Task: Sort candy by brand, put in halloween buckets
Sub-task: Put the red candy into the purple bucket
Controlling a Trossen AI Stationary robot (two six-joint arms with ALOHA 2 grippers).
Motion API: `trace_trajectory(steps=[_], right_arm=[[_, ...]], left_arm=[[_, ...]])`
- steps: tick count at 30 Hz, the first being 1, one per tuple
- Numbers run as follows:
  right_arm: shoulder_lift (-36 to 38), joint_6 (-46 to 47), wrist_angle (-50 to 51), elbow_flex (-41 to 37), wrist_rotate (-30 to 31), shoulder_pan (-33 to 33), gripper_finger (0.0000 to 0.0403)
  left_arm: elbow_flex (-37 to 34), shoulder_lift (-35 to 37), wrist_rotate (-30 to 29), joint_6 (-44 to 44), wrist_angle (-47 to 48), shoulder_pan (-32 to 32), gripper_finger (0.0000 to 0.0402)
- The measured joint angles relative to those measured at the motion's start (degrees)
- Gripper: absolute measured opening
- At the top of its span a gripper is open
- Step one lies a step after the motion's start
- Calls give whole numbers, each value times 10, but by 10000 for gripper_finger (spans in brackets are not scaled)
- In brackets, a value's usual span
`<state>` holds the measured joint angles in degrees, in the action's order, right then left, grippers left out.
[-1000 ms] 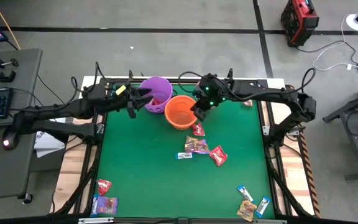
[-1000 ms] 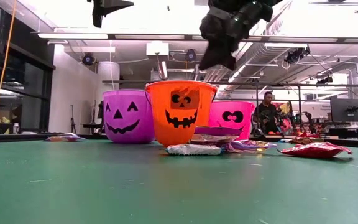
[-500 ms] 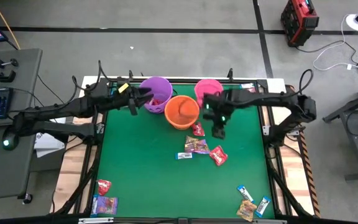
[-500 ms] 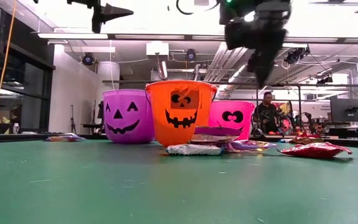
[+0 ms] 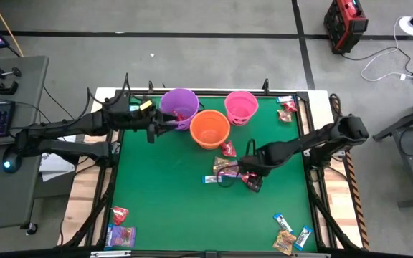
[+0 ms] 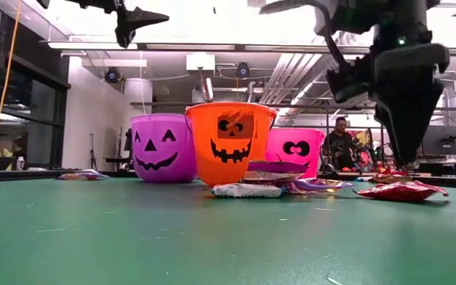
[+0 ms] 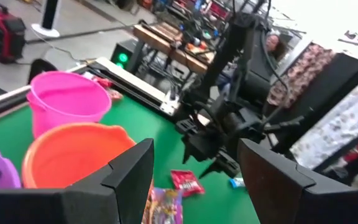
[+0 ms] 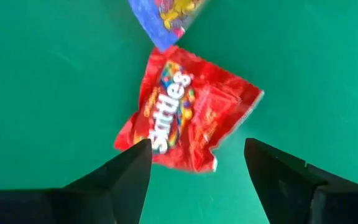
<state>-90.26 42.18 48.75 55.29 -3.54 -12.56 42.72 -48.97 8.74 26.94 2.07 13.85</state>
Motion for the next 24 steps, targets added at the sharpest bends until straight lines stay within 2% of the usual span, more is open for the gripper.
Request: trace_trajectory(steps=[10,14,17,22,24], right_arm=[[-12,42,-108,-66,1,-4,252],[-39,31,-119,-68,-9,-4,237],[-55,15,-118,-66,-5,-4,186],[-44,-50,-77,-48,-1,7,33],[-24,-89,-42,-43,-10,21,23]], left_arm=[[0,0,11,15,36,-30,223],[0,0,-17,10,45,-42,223],[0,0,-49,-2,41,-43,223],[0,0,-142,-13,7,-33,223],[0,0,-168,-28,-42,-21,223]])
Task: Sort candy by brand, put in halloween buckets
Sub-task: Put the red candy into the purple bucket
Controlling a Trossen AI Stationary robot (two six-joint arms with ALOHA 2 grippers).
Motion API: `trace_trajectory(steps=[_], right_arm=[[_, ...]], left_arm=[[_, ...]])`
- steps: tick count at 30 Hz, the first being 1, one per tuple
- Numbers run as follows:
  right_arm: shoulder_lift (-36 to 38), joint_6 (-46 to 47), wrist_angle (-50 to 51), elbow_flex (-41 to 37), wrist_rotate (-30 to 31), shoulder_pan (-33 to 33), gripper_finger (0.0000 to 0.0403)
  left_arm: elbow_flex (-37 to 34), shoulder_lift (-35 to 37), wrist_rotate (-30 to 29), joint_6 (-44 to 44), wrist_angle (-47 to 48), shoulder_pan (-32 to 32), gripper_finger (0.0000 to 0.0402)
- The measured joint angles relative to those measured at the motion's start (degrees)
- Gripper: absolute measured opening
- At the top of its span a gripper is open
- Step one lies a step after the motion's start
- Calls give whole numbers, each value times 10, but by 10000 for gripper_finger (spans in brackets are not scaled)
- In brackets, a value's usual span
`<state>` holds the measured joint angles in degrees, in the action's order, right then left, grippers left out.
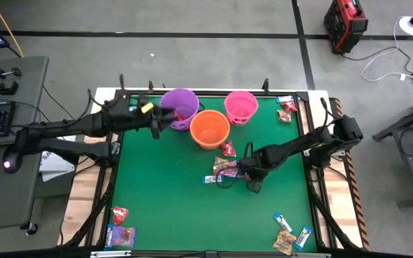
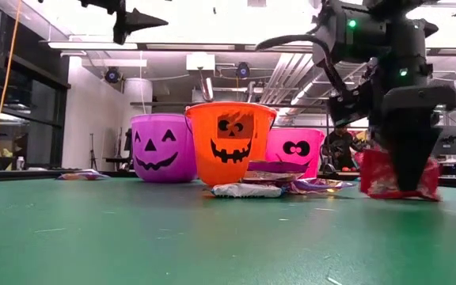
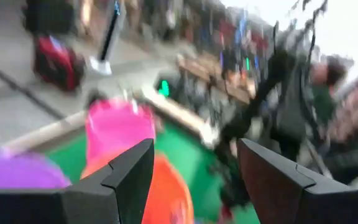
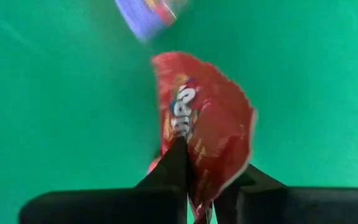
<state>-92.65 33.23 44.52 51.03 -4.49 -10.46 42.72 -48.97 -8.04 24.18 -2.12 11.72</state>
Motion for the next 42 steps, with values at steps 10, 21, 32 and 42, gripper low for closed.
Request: trace_trajectory(steps=[10,21,32,42], right_arm=[[174,-209,76,15,45,164,15],[225,-332,42,27,-44,338,11],[168,-402,-188,115,-87,372,10],[-97,-331,-344,327,-42,303,17]], left_arm=[[0,1,-83,-149,-192,96,223],[0,0,-154,-52,-142,145,223],[0,-17,-154,-52,-102,170,223],[0,-7,144,63,-218,217,223]])
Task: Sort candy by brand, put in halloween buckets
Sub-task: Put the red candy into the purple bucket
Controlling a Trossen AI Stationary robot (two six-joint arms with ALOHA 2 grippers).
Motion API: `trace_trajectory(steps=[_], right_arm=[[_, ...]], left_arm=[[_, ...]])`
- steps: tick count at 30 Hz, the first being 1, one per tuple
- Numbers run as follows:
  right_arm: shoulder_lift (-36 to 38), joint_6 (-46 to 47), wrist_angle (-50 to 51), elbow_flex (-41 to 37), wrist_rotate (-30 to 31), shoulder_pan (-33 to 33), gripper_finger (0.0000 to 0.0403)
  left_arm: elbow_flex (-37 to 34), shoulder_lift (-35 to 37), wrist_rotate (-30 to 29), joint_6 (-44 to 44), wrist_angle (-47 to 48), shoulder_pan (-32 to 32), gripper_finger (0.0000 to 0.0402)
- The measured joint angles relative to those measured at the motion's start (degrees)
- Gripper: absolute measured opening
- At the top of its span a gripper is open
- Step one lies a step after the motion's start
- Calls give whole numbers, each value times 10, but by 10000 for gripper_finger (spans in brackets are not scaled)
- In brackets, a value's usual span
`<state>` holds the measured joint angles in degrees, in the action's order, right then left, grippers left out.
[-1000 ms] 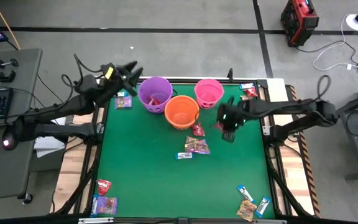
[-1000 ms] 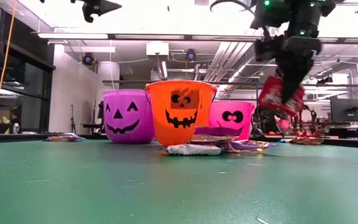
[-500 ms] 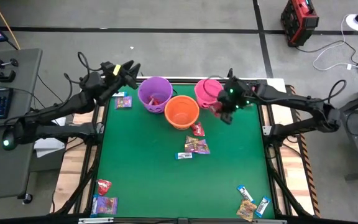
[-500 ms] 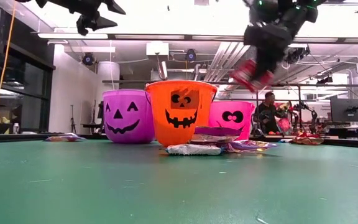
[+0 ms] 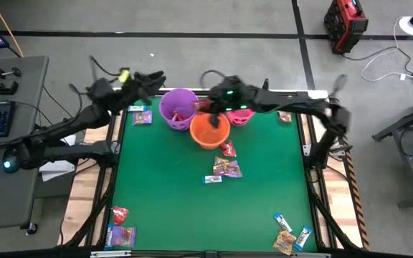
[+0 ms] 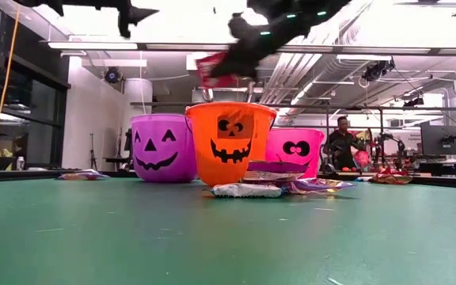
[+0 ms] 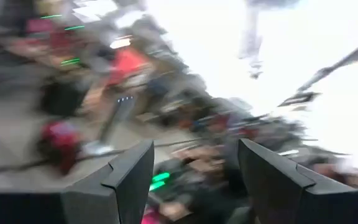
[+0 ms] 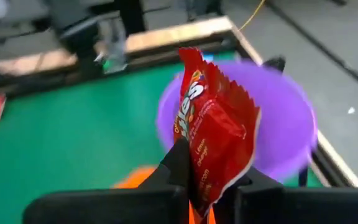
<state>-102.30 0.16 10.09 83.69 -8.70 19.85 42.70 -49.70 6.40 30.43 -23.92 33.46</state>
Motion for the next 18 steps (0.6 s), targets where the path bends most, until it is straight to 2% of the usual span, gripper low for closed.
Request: trace_trajectory(steps=[4,10,14,18], right_arm=[[-112,21,-11,113,69,-14,33],[-243,119,72,279,104,-19,48],[-296,164,159,377,111,-23,98],[-309,151,236,463,159,-35,172]], left_arm=[[0,26,81,6,-59,8,223],[0,70,95,9,-57,7,223],[0,89,112,13,-57,2,223],[0,102,123,39,-57,-2,223]])
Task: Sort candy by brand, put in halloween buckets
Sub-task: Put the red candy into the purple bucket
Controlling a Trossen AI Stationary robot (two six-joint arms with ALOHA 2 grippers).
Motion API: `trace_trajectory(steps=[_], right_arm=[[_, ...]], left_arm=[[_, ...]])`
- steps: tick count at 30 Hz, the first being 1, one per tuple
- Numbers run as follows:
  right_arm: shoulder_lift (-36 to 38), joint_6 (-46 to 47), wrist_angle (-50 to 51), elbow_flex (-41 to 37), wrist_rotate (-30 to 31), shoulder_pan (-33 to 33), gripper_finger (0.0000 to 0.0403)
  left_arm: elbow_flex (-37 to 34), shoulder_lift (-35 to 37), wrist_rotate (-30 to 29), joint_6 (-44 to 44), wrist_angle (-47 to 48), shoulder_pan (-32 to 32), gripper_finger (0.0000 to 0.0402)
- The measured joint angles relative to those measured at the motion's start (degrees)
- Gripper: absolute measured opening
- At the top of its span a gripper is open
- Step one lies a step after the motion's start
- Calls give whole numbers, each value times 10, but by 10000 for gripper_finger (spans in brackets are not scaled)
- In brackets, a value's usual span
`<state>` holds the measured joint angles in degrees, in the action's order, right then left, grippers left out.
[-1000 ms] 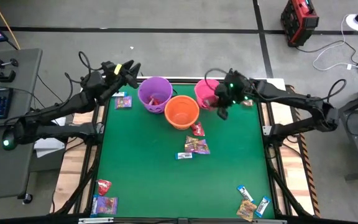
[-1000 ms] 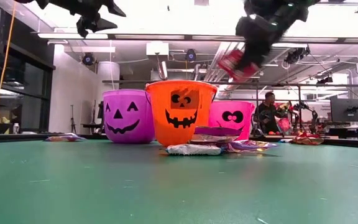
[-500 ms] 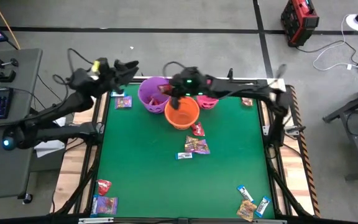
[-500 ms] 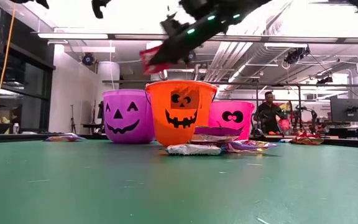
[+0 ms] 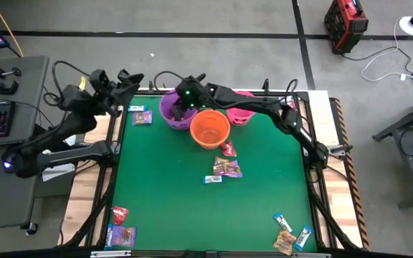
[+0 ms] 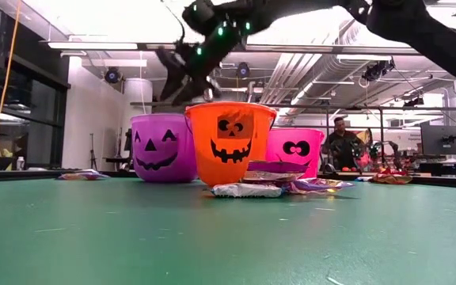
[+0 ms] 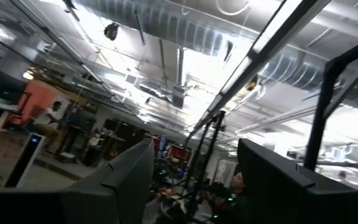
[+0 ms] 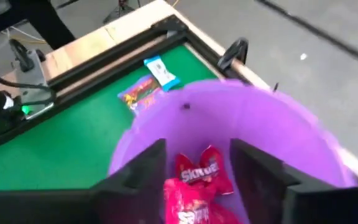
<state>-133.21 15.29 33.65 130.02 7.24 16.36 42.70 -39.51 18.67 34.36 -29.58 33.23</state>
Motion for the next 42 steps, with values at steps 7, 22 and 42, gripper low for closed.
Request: trace_trajectory(steps=[7,22,42], right_arm=[[84,-46,127,-7,21,-4,253],[487,206,234,-514,217,35,243],[389,288,203,-664,133,405,242]], left_arm=[[0,9,19,2,3,-1,223],[0,-29,25,15,85,-28,223],[0,-78,-73,35,68,-64,223]])
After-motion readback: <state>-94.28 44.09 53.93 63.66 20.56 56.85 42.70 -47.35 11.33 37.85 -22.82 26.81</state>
